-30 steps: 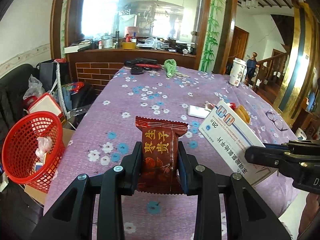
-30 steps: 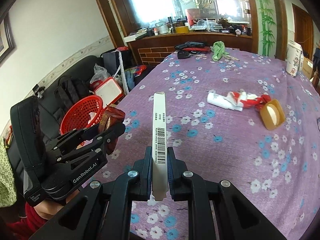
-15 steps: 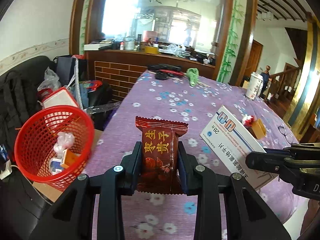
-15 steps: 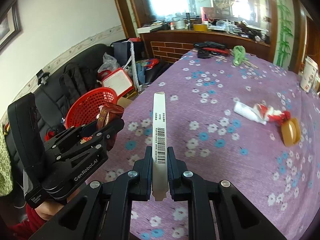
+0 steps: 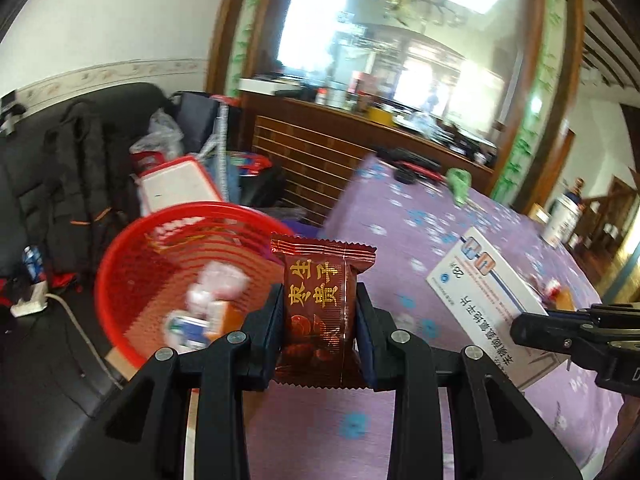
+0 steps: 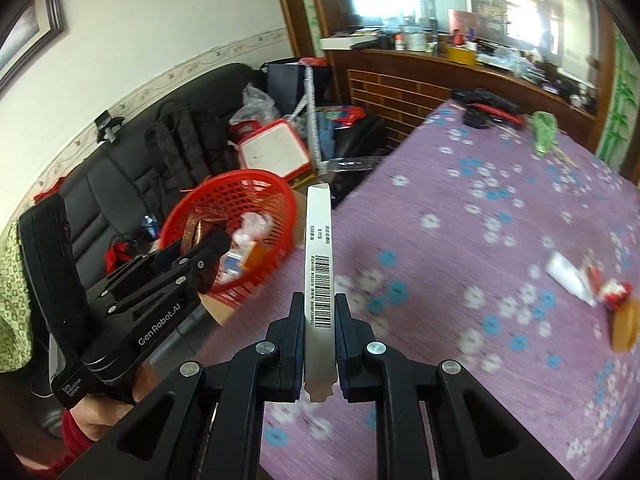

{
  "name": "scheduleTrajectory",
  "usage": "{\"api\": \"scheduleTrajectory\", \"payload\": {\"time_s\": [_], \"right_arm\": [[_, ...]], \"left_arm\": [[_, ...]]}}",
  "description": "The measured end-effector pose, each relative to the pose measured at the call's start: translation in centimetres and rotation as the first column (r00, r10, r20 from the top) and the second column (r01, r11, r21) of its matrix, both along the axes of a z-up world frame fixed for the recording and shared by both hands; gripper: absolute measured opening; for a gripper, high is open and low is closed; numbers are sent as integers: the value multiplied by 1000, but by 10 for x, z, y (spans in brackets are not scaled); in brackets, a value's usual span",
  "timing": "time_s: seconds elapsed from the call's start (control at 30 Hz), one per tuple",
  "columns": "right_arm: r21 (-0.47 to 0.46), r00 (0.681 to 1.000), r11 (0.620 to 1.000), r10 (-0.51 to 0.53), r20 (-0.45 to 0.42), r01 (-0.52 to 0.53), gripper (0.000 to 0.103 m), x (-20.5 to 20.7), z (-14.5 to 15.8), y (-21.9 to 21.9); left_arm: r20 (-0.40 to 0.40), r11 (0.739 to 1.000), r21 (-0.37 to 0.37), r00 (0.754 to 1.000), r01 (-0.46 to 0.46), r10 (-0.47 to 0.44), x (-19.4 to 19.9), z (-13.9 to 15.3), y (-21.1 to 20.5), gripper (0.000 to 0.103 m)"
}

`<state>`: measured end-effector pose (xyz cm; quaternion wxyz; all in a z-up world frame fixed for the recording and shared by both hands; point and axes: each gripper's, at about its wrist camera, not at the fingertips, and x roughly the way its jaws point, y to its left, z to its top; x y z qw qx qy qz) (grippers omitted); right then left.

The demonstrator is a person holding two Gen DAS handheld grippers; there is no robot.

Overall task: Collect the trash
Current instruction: 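Open both tools over the red basket to drop packet and box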

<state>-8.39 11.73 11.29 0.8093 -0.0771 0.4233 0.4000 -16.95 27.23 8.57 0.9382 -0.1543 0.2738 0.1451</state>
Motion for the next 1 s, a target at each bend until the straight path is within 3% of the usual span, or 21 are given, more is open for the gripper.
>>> {"api": "scheduleTrajectory", "payload": {"time_s": [0.27, 0.6, 1.0], "right_arm": [[34, 998, 998, 54, -37, -53, 14, 8, -2, 45], [77, 995, 994, 82, -56, -77, 14, 22, 12, 78], [72, 990, 993, 104, -96, -98, 14, 35, -2, 119]], "left_arm": [[2, 994, -13, 994, -109, 109, -13, -1, 50, 31], [-5, 993, -11, 993, -121, 121, -13, 1, 71, 31], [-15, 989, -19, 989, -146, 145, -8, -1, 87, 32]]}}
